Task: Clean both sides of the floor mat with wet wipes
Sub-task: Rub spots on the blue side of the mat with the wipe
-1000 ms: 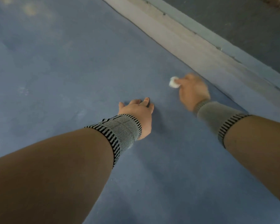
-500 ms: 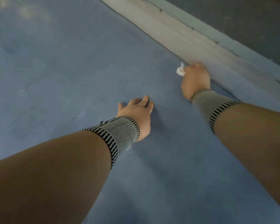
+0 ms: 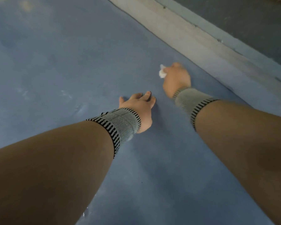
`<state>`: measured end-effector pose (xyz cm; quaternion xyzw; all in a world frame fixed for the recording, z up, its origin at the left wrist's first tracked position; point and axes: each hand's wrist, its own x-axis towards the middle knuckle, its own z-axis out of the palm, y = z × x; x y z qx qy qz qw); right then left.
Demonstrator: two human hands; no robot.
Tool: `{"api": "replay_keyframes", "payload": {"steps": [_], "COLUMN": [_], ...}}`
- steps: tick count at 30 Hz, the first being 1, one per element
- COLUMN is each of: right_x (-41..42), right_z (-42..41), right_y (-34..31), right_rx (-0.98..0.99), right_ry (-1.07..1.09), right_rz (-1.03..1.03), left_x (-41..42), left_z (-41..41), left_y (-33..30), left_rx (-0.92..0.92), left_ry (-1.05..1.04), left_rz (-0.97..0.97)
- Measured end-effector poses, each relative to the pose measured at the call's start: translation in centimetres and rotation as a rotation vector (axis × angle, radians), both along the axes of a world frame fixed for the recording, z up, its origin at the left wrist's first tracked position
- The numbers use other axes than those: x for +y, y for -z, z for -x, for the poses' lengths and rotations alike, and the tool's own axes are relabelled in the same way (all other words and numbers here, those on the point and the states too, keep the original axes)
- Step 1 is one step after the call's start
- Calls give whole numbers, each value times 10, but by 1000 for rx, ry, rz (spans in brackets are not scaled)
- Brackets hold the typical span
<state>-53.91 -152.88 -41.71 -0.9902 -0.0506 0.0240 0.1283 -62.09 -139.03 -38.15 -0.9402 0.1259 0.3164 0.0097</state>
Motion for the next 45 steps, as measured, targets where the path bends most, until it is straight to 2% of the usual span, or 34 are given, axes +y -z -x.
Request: {"api": "replay_keyframes", "payload": {"steps": [4,6,9,11,12,15,17,18,21,23,24,27,29,31,33,35,36,38,39,40,41,42,43,45], "right_x": [13,-15,-30,0,16,30,3,-11,-20,15,35,61,35,10,1,27,46,72,72,62,47,31,17,9], "right_z": [41,43,22,24,33,69,72,64,42,42,47,79,85,71,54,50,55,78,91,99,99,93,84,71], "right_y": [5,6,12,8,5,5,5,7,15,7,3,8,10,16,18,7,2,4,3,4,3,6,9,15], "right_rx": [42,23,-44,-44,-41,-2,0,-31,-73,-75,-71,16,26,-30,-69,-44,-9,46,61,35,6,-44,-55,-85], "right_ry": [-367,-308,-12,31,-21,-450,-516,-443,-30,38,-37,-510,-562,-400,-110,12,-50,-368,-534,-602,-573,-477,-346,-9], "right_rz": [-17,15,71,-57,-143,-106,-87,-57,-57,-208,-294,-155,-163,-109,-19,-59,-90,-105,-113,-152,-187,-138,-54,-58], "left_x": [17,39,67,74,74,73,72,72,70,70,71,71,69,71,69,69,69,69,69,71,74,78,81,85], "left_z": [9,21,36,40,39,37,35,34,32,32,33,32,31,30,30,28,28,26,26,27,29,31,33,40], "left_y": [-4,-1,2,1,-1,-3,-4,-3,-2,-3,-3,-4,-4,-3,-3,-3,-3,-2,-2,-1,1,4,6,9], "left_rx": [-16,-94,-182,-193,-167,-39,-10,-12,-17,-22,-21,-3,-1,-7,-2,-13,-18,-28,-34,-40,-52,-69,-86,-114], "left_ry": [26,-1,-151,-238,-261,-251,-214,-201,-182,-181,-182,-180,-165,-142,-128,-115,-109,-96,-94,-98,-103,-109,-114,-109], "left_rz": [81,66,-9,-64,-85,-139,-168,-184,-206,-209,-211,-219,-235,-250,-255,-273,-279,-272,-263,-248,-230,-209,-181,-128]}}
